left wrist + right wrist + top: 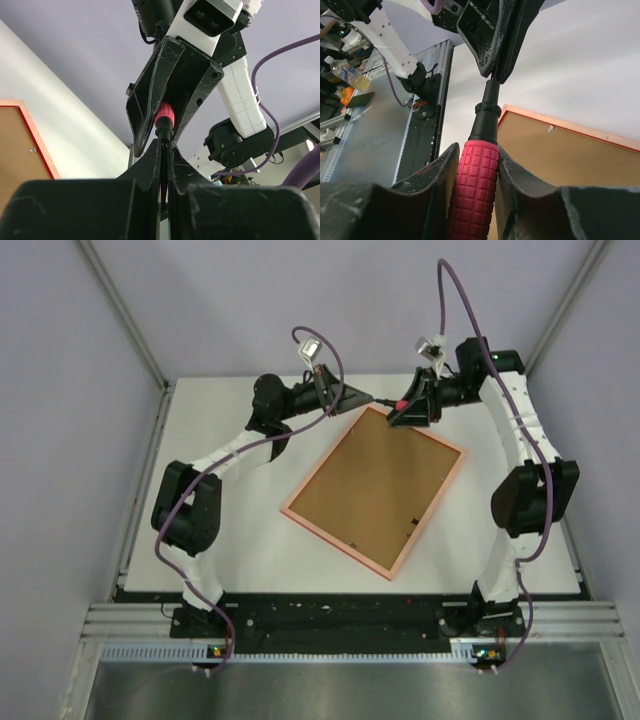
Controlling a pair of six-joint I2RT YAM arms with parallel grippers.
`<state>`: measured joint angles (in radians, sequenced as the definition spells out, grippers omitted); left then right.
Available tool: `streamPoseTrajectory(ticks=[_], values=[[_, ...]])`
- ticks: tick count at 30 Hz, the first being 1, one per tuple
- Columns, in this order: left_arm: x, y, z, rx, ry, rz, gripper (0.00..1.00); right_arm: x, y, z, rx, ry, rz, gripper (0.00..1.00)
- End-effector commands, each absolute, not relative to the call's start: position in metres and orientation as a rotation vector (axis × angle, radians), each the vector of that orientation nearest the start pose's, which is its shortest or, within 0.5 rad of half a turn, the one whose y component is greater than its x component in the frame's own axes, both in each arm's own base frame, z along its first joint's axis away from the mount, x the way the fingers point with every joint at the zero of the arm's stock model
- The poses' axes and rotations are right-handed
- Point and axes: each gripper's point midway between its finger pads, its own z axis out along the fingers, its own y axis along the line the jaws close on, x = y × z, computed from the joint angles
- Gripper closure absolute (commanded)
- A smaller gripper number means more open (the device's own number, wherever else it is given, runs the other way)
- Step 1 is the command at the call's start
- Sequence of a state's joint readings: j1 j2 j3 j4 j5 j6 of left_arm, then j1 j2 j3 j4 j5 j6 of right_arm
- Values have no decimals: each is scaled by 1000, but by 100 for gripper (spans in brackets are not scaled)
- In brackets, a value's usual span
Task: Take the photo out of the frame
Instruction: Adjust the screwdriver.
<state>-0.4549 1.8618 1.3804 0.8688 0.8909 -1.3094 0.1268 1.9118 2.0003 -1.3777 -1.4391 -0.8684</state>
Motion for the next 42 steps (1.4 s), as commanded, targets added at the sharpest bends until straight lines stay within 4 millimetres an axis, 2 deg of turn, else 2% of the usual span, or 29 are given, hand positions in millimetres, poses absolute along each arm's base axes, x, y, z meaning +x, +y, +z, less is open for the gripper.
streamPoseTrajectory(ticks=[1,11,14,18,24,28,34,35,36,37,38,39,41,42], values=[[347,-372,367,434,1559,-1985,100,289,232,377,-1098,1387,1711,75],[344,-372,364,445,1566,-1978,100,284,230,385,-1109,1370,1691,71],[345,-371,364,442,1565,-1974,100,287,227,386,-1098,1377,1687,61],[346,-370,364,443,1561,-1972,100,289,222,388,-1083,1383,1679,57],[347,-371,366,443,1553,-1976,100,289,222,386,-1084,1384,1679,75],[348,-367,377,447,1513,-1982,100,289,222,383,-1079,1390,1684,63],[350,-359,385,443,1492,-1970,100,288,222,384,-1083,1385,1680,59],[350,-359,384,442,1494,-1969,100,289,222,384,-1082,1384,1678,60],[350,-360,383,440,1497,-1970,100,288,222,385,-1085,1382,1677,65],[350,-359,383,438,1495,-1968,100,288,223,385,-1088,1380,1677,75],[350,-360,382,438,1496,-1970,100,289,222,385,-1086,1380,1676,91],[350,-361,381,438,1499,-1971,100,288,223,386,-1089,1379,1676,100],[347,-363,380,452,1510,-1977,100,287,223,387,-1093,1375,1674,100],[346,-365,378,464,1516,-1977,95,287,223,388,-1094,1373,1673,100]])
